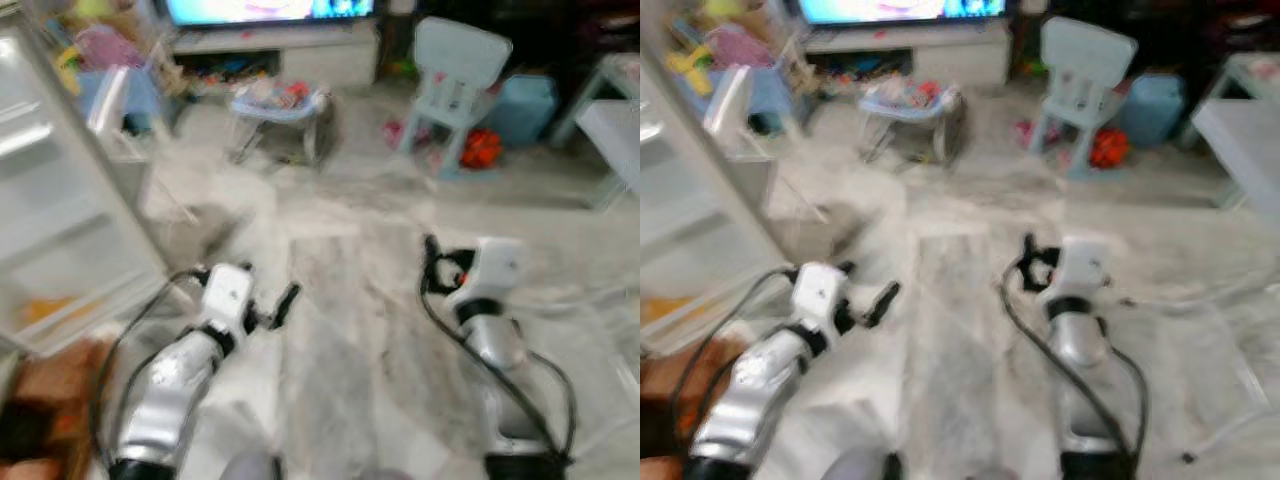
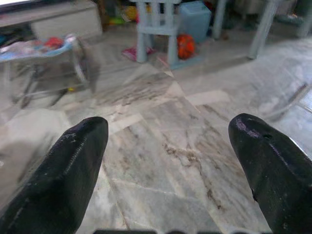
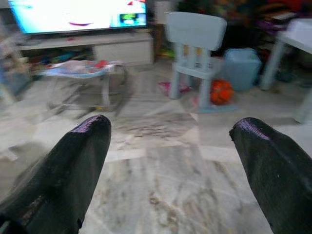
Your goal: Restocking fridge
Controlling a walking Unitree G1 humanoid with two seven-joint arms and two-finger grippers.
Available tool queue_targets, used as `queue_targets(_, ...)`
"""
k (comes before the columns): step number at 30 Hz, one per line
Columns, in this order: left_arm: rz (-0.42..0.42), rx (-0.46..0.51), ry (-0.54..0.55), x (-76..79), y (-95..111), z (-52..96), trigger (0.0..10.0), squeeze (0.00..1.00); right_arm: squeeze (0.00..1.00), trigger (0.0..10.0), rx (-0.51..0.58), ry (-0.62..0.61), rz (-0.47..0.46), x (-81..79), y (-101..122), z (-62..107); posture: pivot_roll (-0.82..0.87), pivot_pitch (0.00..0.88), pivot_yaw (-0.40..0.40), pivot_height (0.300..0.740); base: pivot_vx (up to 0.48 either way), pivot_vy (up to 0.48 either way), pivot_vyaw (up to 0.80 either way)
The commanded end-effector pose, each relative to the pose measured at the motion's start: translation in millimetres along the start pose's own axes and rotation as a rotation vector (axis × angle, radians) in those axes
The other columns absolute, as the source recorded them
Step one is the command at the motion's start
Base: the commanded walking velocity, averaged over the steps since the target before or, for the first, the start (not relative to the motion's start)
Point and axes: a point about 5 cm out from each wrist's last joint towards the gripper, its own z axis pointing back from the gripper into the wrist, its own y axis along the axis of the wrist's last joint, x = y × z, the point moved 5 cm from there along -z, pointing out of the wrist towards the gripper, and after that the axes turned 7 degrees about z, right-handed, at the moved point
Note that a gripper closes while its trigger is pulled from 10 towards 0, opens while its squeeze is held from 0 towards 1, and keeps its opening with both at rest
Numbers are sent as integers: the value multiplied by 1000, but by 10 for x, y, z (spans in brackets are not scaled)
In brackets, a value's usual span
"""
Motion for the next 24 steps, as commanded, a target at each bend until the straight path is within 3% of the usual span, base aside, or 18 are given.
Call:
queue_targets(1,-10,19,-27,65,62,-58,10000,0,0,10000,6,-23,10,86,12,-8,20,74,5,740,480,0,-800)
queue_targets(9,13,55,11,-2,132,-94,10000,0,0,10000,12,-21,-15,71,38,-34,18,66,-1,740,477,0,-794)
queue_targets(17,-18,70,10,-30,170,-123,10000,0,0,10000,47,-12,-6,29,143,-91,17,61,-4,740,470,0,-123)
queue_targets(24,-8,74,27,-33,163,-129,10000,0,0,10000,44,-18,-5,30,121,-95,17,60,-1,740,472,0,-800)
